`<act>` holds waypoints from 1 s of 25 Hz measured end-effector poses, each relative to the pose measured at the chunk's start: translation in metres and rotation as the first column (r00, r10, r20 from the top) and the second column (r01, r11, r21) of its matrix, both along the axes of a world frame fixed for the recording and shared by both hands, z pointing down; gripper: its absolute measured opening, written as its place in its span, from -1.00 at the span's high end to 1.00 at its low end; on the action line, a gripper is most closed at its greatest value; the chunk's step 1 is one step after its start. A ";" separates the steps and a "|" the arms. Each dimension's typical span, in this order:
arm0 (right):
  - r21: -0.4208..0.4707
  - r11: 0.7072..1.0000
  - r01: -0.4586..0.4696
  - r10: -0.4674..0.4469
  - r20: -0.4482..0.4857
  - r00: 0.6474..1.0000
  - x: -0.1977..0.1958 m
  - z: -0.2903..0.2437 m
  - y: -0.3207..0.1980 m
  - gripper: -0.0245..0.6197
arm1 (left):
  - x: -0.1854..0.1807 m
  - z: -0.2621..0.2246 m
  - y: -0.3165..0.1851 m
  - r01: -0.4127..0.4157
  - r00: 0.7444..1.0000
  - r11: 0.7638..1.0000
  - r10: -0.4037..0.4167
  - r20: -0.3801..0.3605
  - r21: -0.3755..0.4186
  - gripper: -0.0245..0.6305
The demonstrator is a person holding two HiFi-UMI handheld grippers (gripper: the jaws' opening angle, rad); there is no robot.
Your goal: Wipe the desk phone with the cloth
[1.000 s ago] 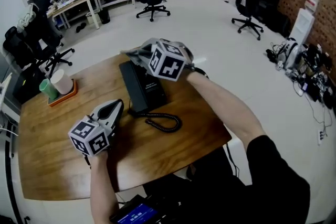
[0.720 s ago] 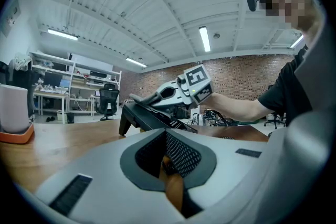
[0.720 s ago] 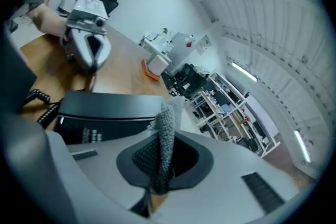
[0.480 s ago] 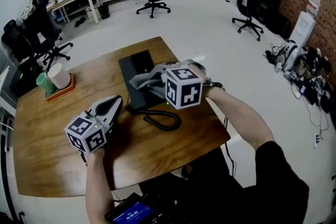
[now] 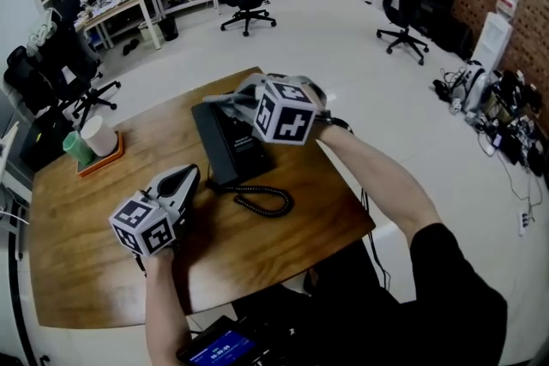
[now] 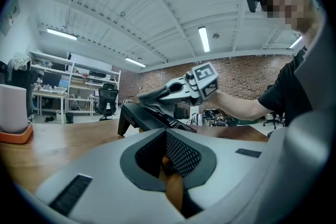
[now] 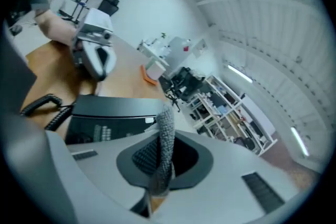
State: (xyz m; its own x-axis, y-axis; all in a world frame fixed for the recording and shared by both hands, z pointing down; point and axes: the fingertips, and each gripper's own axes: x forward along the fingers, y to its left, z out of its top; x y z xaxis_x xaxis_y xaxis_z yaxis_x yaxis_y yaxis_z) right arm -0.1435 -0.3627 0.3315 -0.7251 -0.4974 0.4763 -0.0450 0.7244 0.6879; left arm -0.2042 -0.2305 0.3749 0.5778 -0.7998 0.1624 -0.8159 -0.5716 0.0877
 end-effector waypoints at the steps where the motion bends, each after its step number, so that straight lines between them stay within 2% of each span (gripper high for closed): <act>1: -0.001 0.999 -0.035 0.035 0.030 0.999 -0.005 -0.004 -0.014 0.85 | 0.000 0.000 0.001 0.001 1.000 1.000 -0.001 -0.001 0.000 0.95; 3: -0.004 0.997 -0.078 0.079 0.064 0.995 -0.015 -0.007 -0.032 0.84 | 0.001 0.000 0.002 0.000 1.000 1.000 0.000 -0.003 -0.001 0.95; 5: 0.005 0.995 -0.104 0.103 0.060 0.993 -0.021 -0.005 -0.043 0.84 | 0.002 0.000 0.002 -0.003 1.000 1.000 0.003 -0.003 -0.001 0.95; 10: 0.023 0.995 -0.098 0.098 0.014 0.995 -0.013 0.006 -0.043 0.85 | 0.003 -0.001 0.001 -0.010 1.000 1.000 0.010 0.005 0.004 0.95; 16: 0.013 0.999 0.049 -0.047 -0.136 0.990 0.013 0.037 0.015 0.85 | 0.004 -0.002 0.001 -0.008 1.000 1.000 0.008 0.006 0.002 0.95; 21: 0.014 0.992 0.123 -0.117 -0.215 0.969 0.033 0.060 0.065 0.85 | 0.003 -0.001 0.001 -0.007 1.000 1.000 0.007 0.005 0.003 0.95; 23: -0.007 0.986 0.167 -0.163 -0.272 0.948 0.039 0.070 0.085 0.85 | 0.001 -0.001 0.000 -0.007 1.000 1.000 0.007 0.005 0.001 0.95; 25: -0.075 0.971 0.227 -0.239 -0.339 0.910 0.047 0.080 0.106 0.85 | 0.001 0.000 0.000 -0.009 1.000 1.000 0.009 0.006 -0.002 0.95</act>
State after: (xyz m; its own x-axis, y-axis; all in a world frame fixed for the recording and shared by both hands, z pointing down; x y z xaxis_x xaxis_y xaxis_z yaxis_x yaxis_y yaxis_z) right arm -0.0965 -0.2562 0.4117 -0.6072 -0.3139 0.7299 0.3628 0.7078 0.6061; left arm -0.2029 -0.2301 0.3746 0.5839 -0.7944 0.1672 -0.8113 -0.5785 0.0843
